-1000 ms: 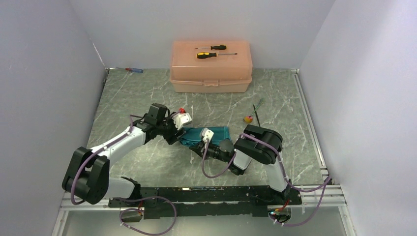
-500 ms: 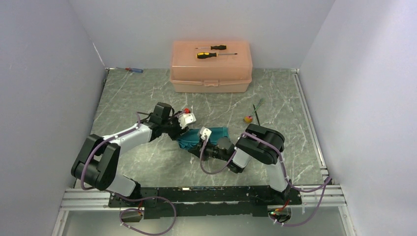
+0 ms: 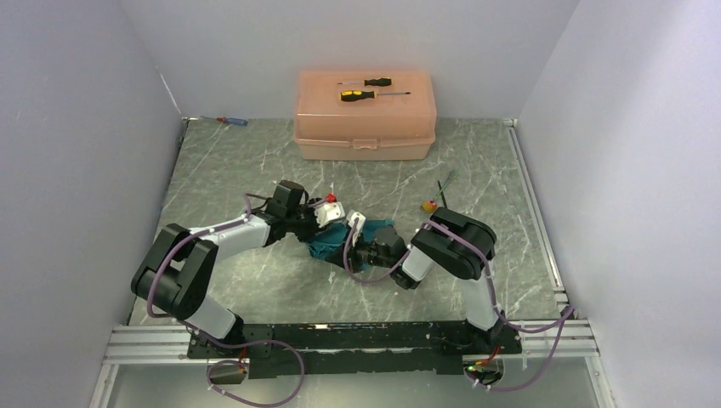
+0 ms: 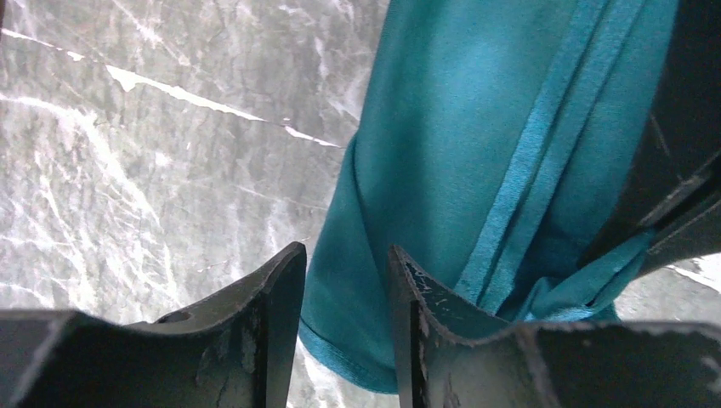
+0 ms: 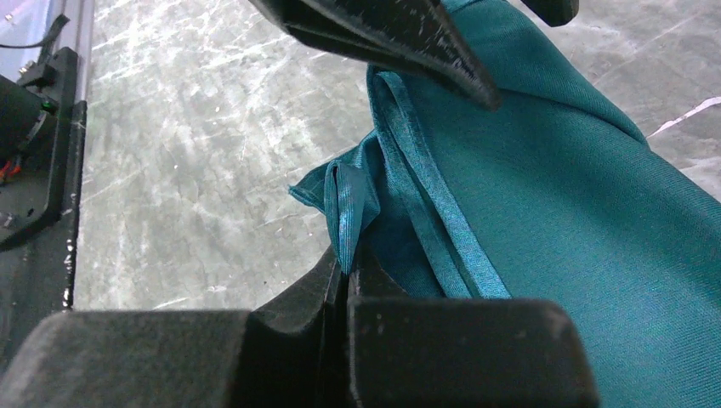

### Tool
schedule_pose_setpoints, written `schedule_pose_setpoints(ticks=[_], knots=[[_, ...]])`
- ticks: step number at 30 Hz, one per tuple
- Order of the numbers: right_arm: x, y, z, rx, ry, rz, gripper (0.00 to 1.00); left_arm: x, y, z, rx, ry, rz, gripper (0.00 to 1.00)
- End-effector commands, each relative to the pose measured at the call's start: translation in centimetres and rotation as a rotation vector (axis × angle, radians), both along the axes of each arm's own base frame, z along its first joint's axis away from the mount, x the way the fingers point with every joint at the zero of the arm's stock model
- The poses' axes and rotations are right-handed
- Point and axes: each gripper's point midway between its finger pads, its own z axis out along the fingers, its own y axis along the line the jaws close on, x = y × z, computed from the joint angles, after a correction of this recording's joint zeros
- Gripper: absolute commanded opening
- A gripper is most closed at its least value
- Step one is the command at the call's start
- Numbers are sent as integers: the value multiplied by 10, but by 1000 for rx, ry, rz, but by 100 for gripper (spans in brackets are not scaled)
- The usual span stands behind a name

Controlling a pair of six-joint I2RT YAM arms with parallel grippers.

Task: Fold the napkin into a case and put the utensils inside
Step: Fold the 2/3-rectangle-folded napkin at the center of the board.

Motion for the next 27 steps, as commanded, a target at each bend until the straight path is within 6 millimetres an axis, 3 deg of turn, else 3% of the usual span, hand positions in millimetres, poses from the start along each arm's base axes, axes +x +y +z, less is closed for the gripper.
schedule_pose_setpoints(ticks=[1,5,9,10,20,27], knots=[[1,9,20,43,66,19,0,6,0,-3,22,-42,-9,42],[2,7,22,40,136,2,0,-2,-2,-6,19,-14,-29,29],[6,4,27,65,207,-33,0,-12,-3,-8,20,14,-47,5],[8,3,29,71,226,-39,0,-14,-3,-8,20,20,-49,3],[15,4,37,149,349,-67,0,-13,-7,6,-51,38,28,3],[26,-1,24,74,460,-130,0,-16,-7,14,-71,39,33,3]])
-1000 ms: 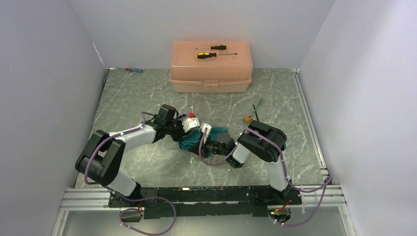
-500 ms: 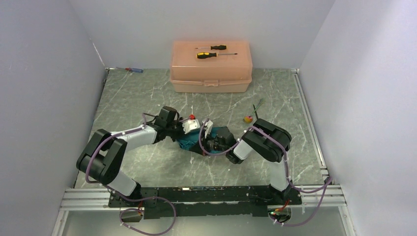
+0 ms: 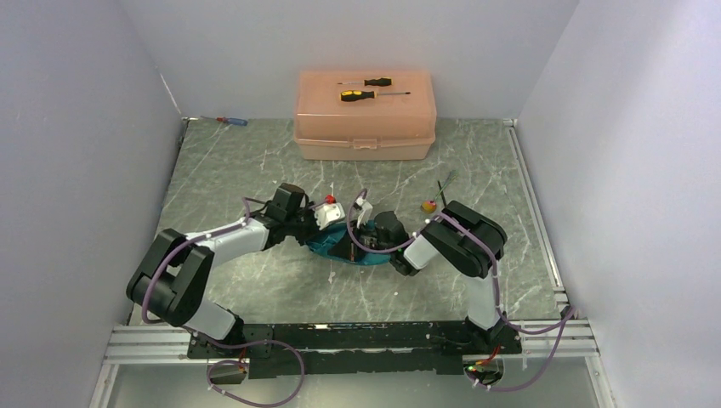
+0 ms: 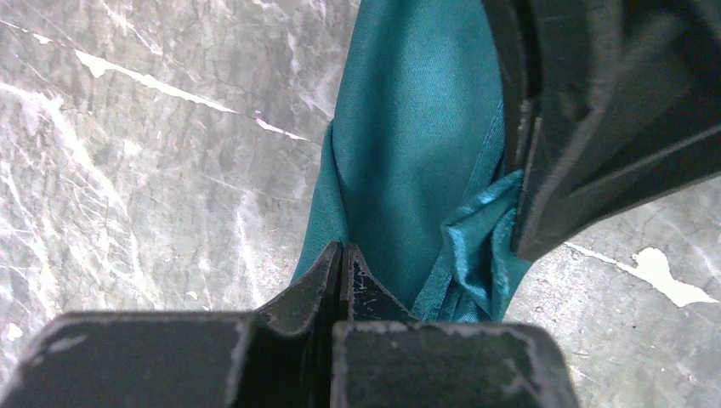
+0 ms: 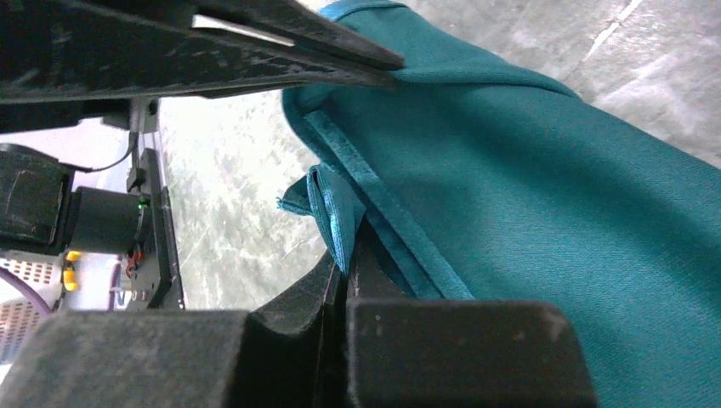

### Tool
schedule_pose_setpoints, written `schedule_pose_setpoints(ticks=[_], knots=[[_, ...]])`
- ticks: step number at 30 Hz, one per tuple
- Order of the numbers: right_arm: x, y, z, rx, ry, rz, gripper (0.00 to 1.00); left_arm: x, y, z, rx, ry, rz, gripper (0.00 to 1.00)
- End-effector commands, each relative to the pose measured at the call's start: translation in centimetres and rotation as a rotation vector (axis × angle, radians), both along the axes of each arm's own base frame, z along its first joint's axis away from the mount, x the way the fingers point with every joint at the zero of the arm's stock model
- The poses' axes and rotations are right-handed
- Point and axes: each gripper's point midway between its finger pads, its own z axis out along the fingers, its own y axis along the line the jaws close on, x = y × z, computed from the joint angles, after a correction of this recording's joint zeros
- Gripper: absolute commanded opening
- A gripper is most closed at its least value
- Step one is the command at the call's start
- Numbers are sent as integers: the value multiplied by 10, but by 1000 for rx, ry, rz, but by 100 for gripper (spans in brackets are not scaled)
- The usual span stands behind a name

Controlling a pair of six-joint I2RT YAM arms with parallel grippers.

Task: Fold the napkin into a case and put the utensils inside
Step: Fold the 2/3-rectangle-folded napkin at the center of the board.

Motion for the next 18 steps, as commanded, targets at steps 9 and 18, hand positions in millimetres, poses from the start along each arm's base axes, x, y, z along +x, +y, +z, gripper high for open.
schedule_pose_setpoints(ticks=[9,18], knots=[[21,3,13,-88,150,-42,0,-18,-8,10,-58,0,-59,3],[35,2,2,-176,232,-60,0,-19,-9,11,-63,-14,-65,3]])
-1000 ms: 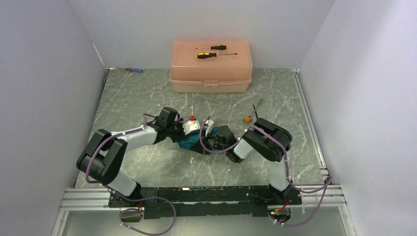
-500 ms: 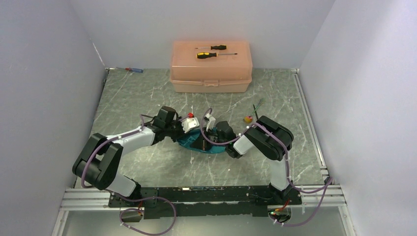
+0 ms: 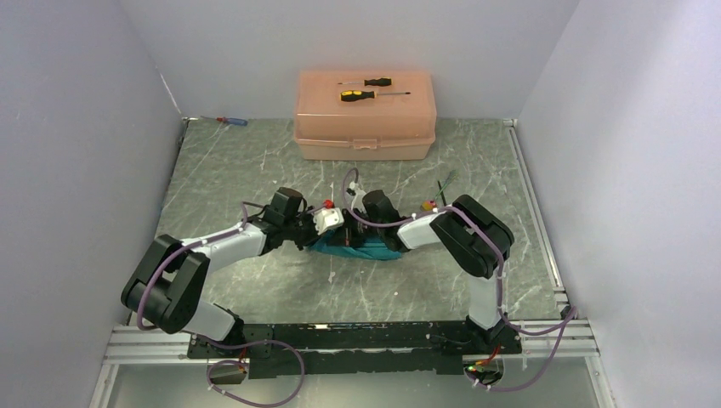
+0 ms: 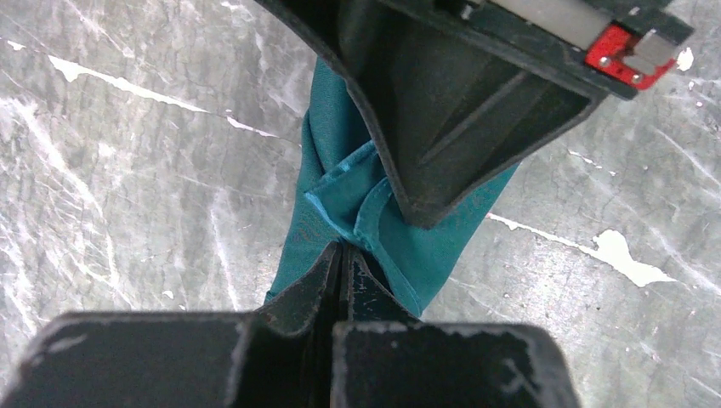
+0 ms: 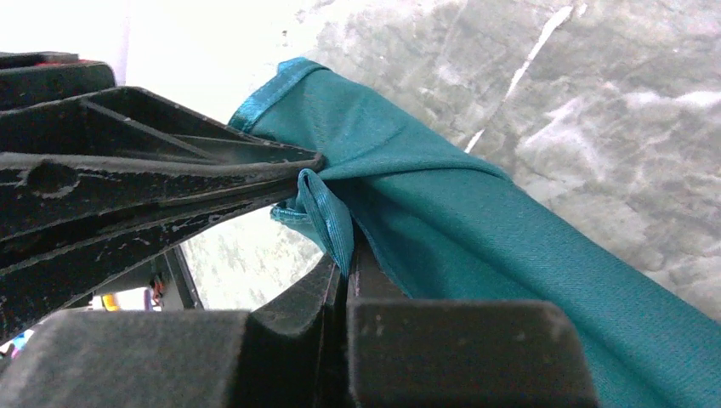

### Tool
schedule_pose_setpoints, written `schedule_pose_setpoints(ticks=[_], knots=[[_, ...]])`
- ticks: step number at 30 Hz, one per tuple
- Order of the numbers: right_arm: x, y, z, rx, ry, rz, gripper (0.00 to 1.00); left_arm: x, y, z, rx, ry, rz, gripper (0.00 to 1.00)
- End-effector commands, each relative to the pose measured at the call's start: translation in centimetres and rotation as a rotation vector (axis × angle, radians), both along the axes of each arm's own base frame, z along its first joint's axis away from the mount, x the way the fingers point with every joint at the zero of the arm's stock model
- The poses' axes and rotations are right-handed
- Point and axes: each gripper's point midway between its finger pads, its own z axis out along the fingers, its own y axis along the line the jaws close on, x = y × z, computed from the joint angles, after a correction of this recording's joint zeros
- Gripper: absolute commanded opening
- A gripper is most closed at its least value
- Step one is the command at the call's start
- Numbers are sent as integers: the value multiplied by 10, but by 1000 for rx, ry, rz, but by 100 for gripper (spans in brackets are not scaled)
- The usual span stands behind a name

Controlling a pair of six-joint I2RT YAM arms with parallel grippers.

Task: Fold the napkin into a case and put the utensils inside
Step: Fold the 2/3-rectangle-folded napkin at the center of the board.

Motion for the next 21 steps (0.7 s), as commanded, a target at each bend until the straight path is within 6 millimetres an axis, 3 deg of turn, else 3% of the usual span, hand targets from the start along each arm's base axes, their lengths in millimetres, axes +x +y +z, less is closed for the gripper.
schedule_pose_setpoints(ticks=[1,10,16,21], knots=[[5,-2,0,-39,26,-7,0,-5,-7,9,-36,-21,-33,3],[1,-4,-30,-136,135,13,0,0,-6,13,-33,-34,-10,3],[-5,-6,-42,-178,170,40,0,23,-6,30,-61,-95,90,3],[-11,-12,-46,-184,173,46,0,28,-4,33,-65,-88,127,3]])
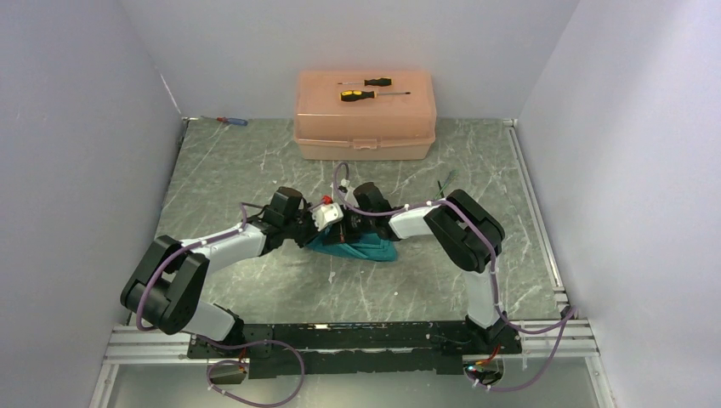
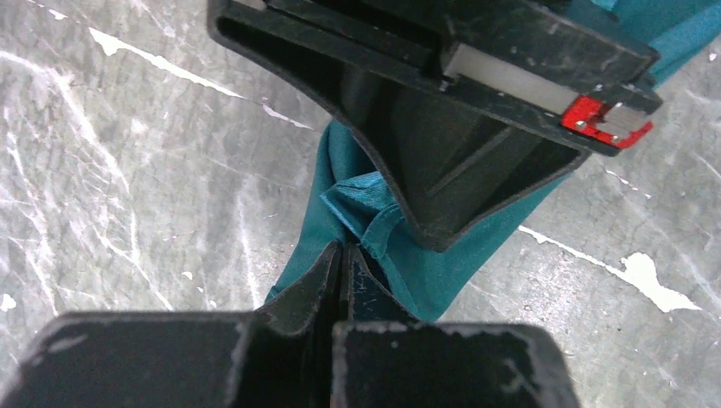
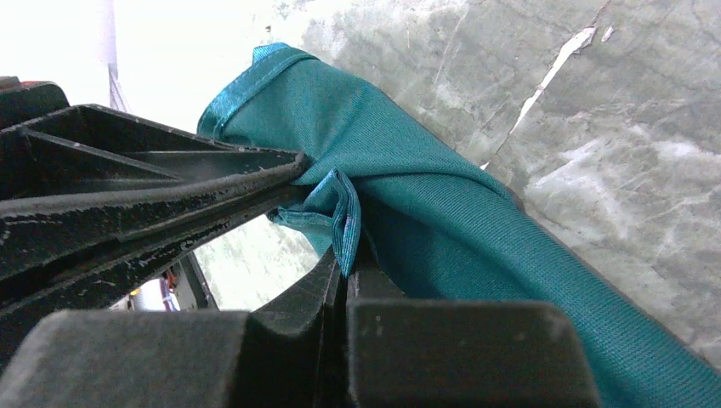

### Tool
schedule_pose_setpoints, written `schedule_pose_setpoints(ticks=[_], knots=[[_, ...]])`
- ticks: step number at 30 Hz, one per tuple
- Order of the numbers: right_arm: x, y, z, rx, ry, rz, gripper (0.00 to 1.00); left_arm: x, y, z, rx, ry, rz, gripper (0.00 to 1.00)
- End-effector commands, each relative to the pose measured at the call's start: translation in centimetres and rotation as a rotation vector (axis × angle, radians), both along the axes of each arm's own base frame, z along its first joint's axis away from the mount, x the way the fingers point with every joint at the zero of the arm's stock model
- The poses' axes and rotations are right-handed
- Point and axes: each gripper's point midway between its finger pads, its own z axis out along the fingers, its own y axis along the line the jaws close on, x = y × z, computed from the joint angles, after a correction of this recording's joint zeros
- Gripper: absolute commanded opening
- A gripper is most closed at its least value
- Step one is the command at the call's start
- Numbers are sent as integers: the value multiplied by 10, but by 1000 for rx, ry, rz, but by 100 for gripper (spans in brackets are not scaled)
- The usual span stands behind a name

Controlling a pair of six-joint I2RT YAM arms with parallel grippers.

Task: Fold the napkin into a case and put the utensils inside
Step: Fold the 2/3-rectangle-folded napkin at the center of the board.

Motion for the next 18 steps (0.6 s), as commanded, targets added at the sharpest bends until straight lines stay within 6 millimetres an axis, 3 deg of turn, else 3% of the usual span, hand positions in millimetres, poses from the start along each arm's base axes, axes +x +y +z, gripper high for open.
schedule_pose_setpoints(ticks=[1,10,18], knots=[[-15,-24,-36,-118,53,-1,0,20,-8,31,-58,-71,49,3],[-20,-8,-25,-103,33,57,0,30,-9,43,-91,-61,119,3],[-18,-5,-27,-124,55,73,0,16,-16,42,-110,-31,44,3]])
